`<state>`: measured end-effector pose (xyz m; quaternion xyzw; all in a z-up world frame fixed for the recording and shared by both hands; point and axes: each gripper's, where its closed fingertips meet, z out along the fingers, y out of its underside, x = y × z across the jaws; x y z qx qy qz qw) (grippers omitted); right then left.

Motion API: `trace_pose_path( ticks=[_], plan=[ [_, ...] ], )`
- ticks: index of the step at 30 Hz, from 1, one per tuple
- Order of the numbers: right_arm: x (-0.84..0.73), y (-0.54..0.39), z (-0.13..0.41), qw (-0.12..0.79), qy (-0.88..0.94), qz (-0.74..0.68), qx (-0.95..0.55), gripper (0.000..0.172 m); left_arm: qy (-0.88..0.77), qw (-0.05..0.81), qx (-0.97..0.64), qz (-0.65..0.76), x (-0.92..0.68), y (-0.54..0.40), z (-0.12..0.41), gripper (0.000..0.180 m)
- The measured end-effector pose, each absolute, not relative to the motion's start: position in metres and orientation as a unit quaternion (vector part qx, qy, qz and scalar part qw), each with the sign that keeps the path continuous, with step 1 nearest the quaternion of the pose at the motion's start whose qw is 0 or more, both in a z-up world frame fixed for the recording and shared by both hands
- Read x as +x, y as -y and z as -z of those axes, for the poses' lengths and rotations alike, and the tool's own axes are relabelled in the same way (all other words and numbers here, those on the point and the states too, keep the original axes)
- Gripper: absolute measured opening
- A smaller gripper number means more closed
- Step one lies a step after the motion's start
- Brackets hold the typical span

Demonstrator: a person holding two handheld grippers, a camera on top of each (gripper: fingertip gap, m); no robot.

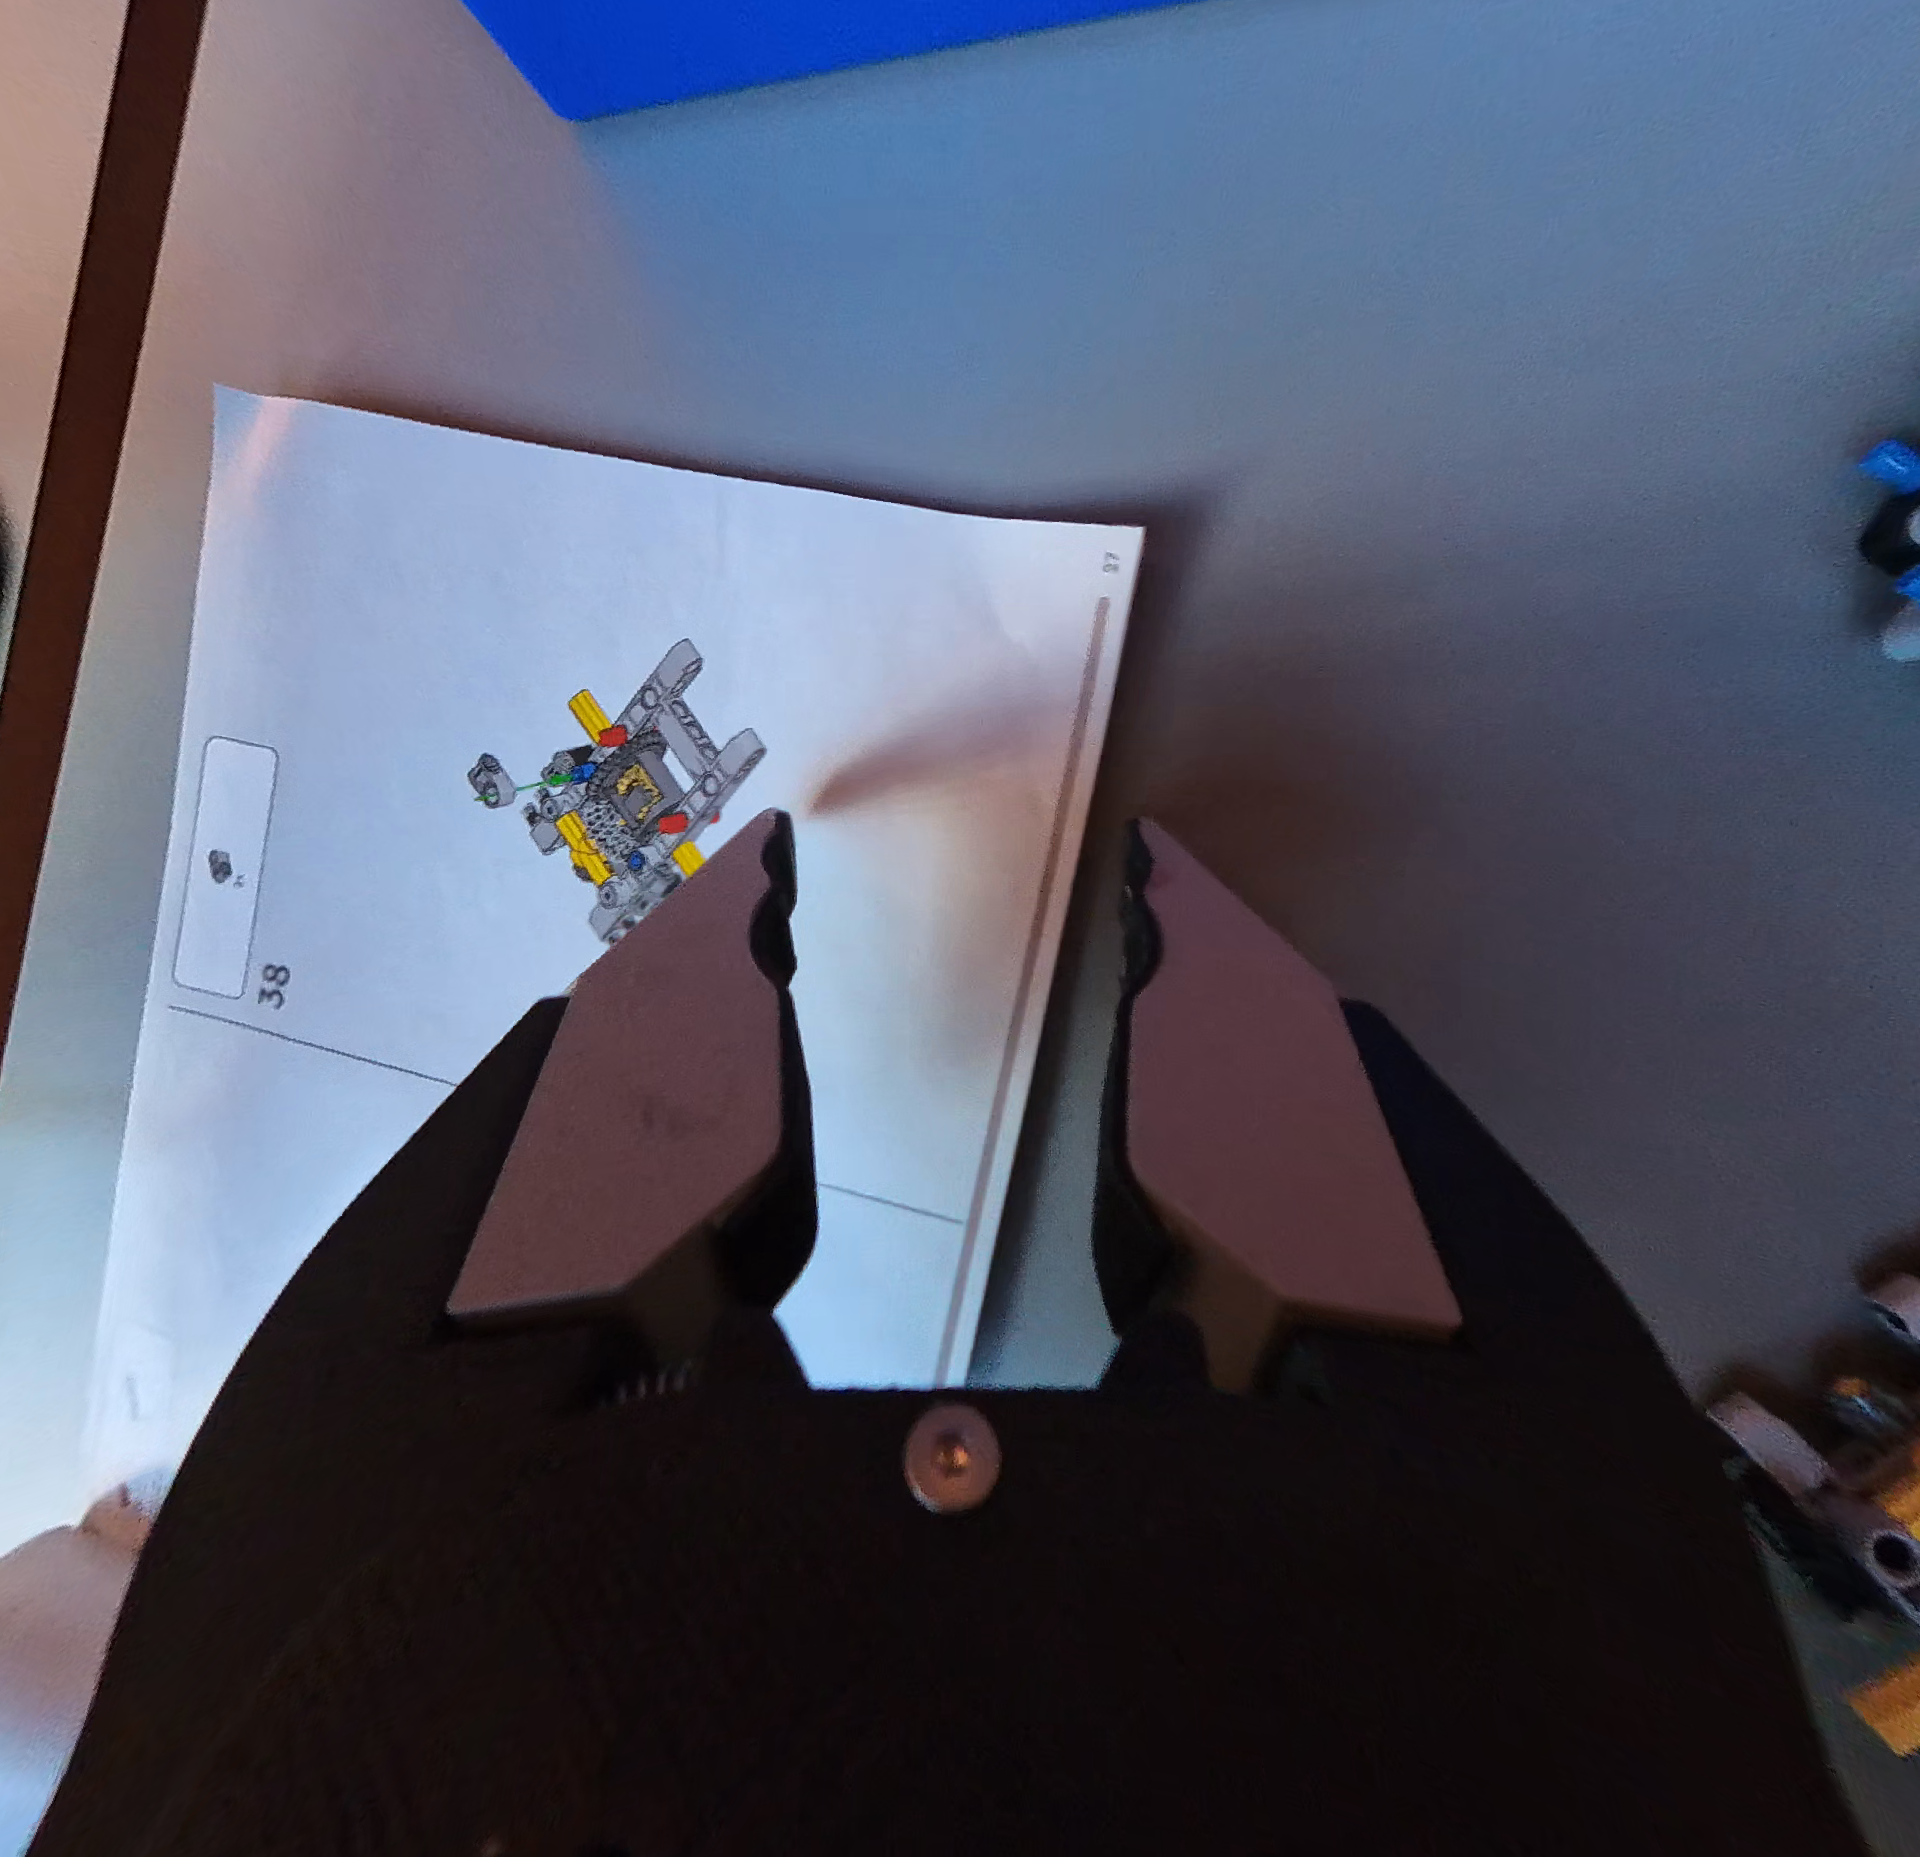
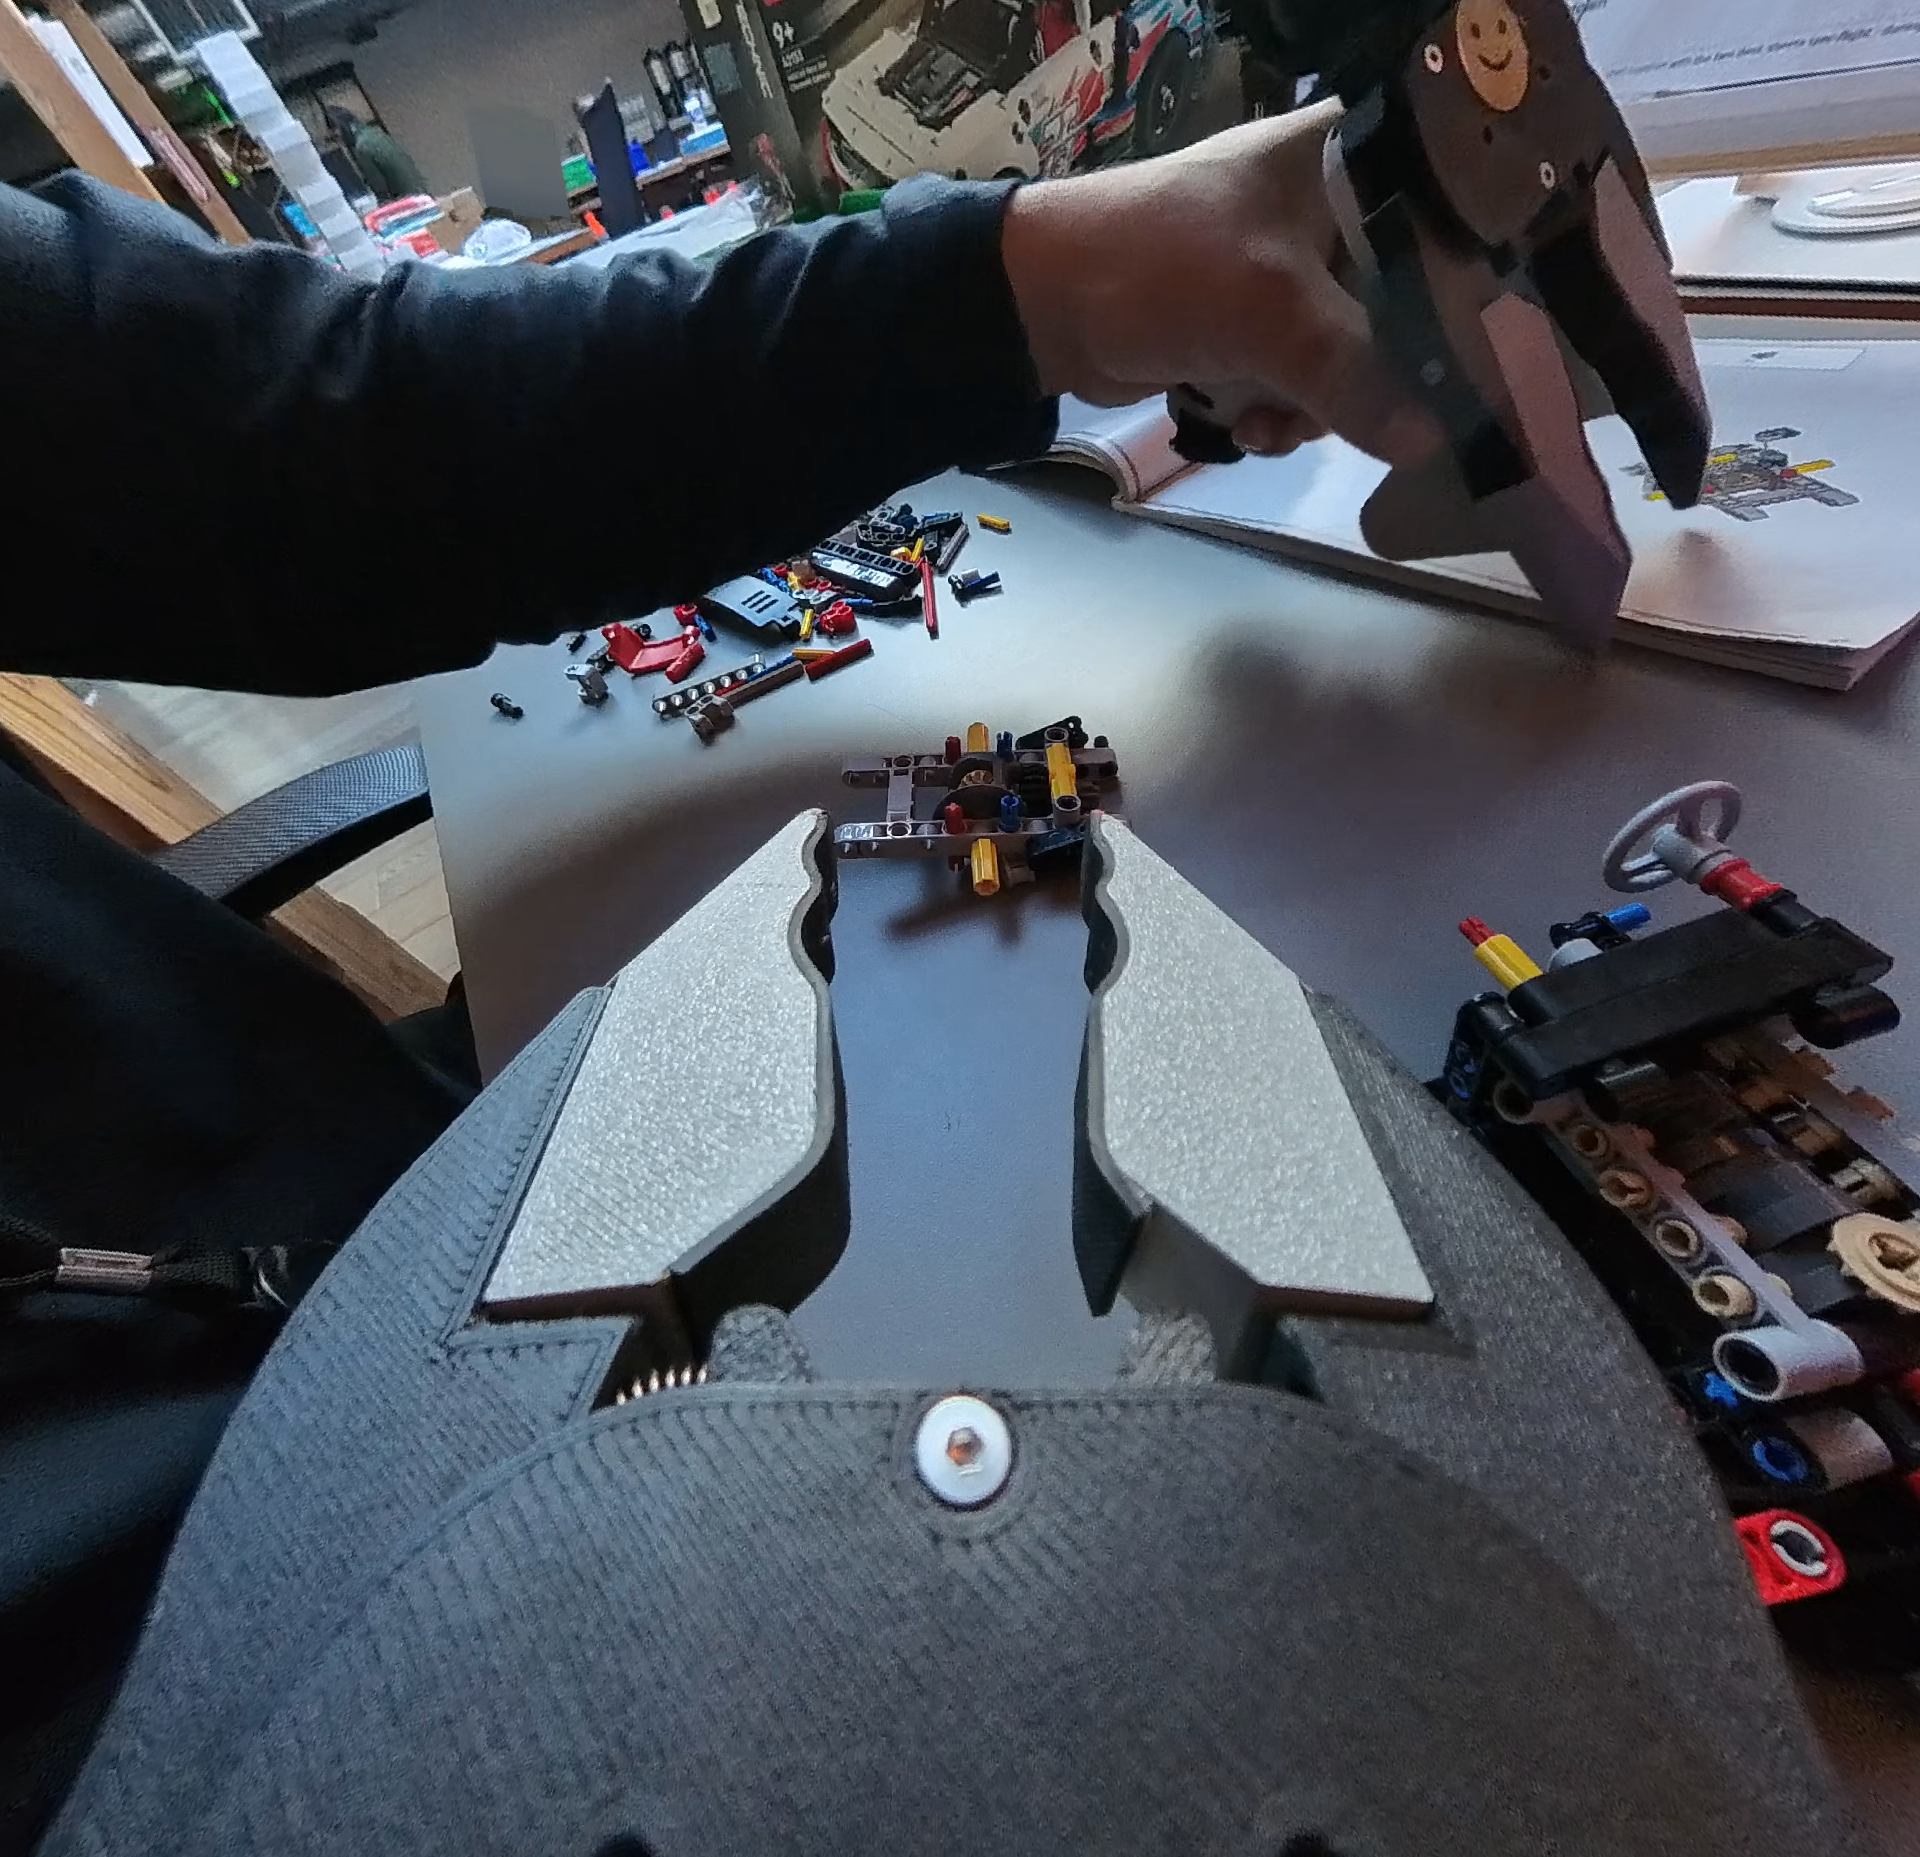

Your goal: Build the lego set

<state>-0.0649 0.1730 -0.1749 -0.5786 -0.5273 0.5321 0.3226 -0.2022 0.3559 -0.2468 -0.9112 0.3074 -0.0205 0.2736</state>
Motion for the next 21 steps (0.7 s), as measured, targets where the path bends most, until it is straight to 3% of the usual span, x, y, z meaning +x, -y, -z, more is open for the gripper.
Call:
trace_pose_path(
  ticks=[17,21],
  plan=[
    [-0.065,-0.173,0.175,0.317,0.525,-0.537,-0.579,0.044,-0.298,0.243,-0.921,0.058,-0.221,-0.348,0.249,0.062],
    [-0.065,-0.173,0.175,0.317,0.524,-0.538,-0.579,0.044,-0.296,0.251,-0.917,0.096,-0.215,-0.343,0.244,0.038]
  ],
)
